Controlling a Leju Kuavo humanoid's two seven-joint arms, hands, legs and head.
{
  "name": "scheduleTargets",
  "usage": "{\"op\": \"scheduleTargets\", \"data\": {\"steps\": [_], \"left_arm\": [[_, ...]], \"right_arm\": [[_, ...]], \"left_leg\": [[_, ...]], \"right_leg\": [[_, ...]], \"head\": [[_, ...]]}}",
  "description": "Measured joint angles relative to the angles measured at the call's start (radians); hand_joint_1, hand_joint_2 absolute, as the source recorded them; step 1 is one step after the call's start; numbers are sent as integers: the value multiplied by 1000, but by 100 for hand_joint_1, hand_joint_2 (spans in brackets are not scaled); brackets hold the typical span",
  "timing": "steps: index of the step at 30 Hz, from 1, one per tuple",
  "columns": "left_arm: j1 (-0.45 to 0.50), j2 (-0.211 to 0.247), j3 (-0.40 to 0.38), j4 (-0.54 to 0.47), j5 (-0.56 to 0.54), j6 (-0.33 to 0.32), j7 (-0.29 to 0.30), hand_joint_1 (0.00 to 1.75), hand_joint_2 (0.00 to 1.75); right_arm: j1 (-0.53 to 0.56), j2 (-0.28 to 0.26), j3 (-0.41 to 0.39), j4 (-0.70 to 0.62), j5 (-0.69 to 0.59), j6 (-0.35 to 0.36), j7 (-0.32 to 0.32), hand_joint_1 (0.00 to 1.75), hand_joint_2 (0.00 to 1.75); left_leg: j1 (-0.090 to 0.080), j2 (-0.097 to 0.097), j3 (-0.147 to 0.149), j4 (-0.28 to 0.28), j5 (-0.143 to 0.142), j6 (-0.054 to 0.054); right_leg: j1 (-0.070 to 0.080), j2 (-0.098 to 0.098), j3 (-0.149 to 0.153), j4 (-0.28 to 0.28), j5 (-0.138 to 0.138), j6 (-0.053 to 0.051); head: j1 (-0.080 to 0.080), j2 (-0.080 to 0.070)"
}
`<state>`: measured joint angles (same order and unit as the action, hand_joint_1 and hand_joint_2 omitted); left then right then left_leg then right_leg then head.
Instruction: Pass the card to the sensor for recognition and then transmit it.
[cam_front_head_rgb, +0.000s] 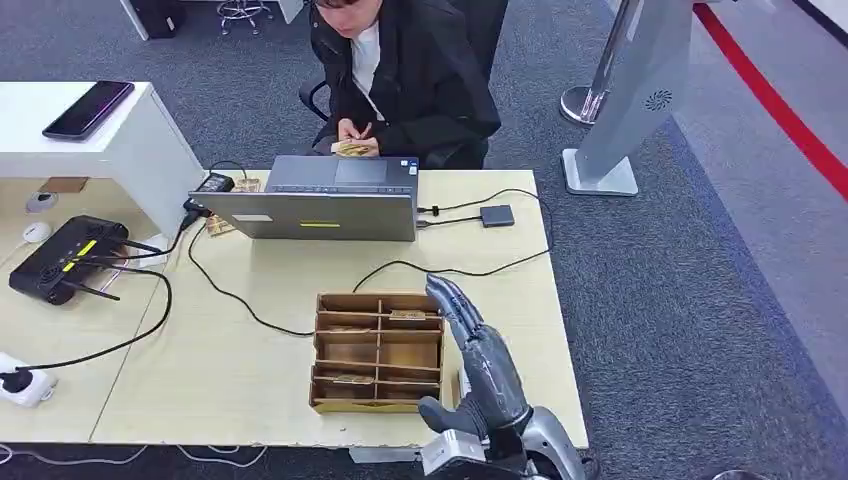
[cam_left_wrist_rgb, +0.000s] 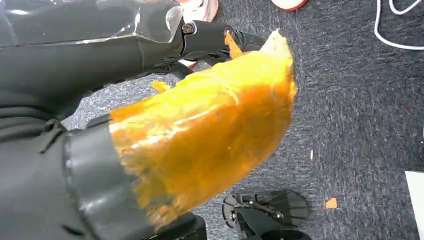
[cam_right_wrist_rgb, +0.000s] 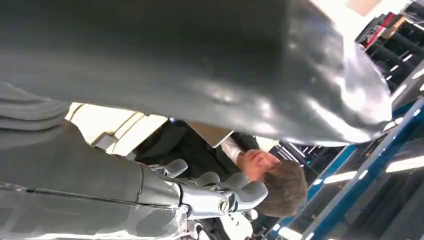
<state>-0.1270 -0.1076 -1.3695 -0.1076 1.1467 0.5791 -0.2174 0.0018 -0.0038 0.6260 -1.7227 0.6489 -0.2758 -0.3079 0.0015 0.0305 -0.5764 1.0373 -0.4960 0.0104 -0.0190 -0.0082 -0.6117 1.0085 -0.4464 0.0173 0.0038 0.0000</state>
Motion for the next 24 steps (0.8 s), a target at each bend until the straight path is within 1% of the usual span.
{"op": "scheduleTargets", "data": {"steps": [4,7,8,14,19,24], "left_arm": [[-4,0,-1,0,-8,-3,10,0,0],[-9,0,-2,0,-14,-7,21,0,0],[-11,0,-3,0,-17,-9,24,0,0],[-22,-1,-13,0,-25,-13,38,0,0],[-24,-2,-27,0,-30,-12,40,0,0],[-32,-2,-36,0,-34,-16,53,0,0]], "right_arm": [[-42,0,21,18,45,-10,31,0,0],[-74,0,35,34,97,-28,66,0,0],[-84,0,39,40,116,-34,77,0,175],[-142,2,57,82,211,-58,142,0,175],[-168,5,66,110,264,-71,177,0,175],[-195,8,66,154,362,-82,243,0,175]], "left_leg": [[0,0,0,0,0,0],[0,0,0,0,0,0],[0,0,0,0,0,0],[0,0,0,0,0,0],[0,0,0,0,0,0],[0,0,0,0,0,0]], "right_leg": [[0,0,0,0,0,0],[0,0,0,0,0,0],[0,0,0,0,0,0],[0,0,0,0,0,0],[0,0,0,0,0,0],[0,0,0,0,0,0]], "head": [[0,0],[0,0],[0,0],[0,0],[0,0],[0,0]]}}
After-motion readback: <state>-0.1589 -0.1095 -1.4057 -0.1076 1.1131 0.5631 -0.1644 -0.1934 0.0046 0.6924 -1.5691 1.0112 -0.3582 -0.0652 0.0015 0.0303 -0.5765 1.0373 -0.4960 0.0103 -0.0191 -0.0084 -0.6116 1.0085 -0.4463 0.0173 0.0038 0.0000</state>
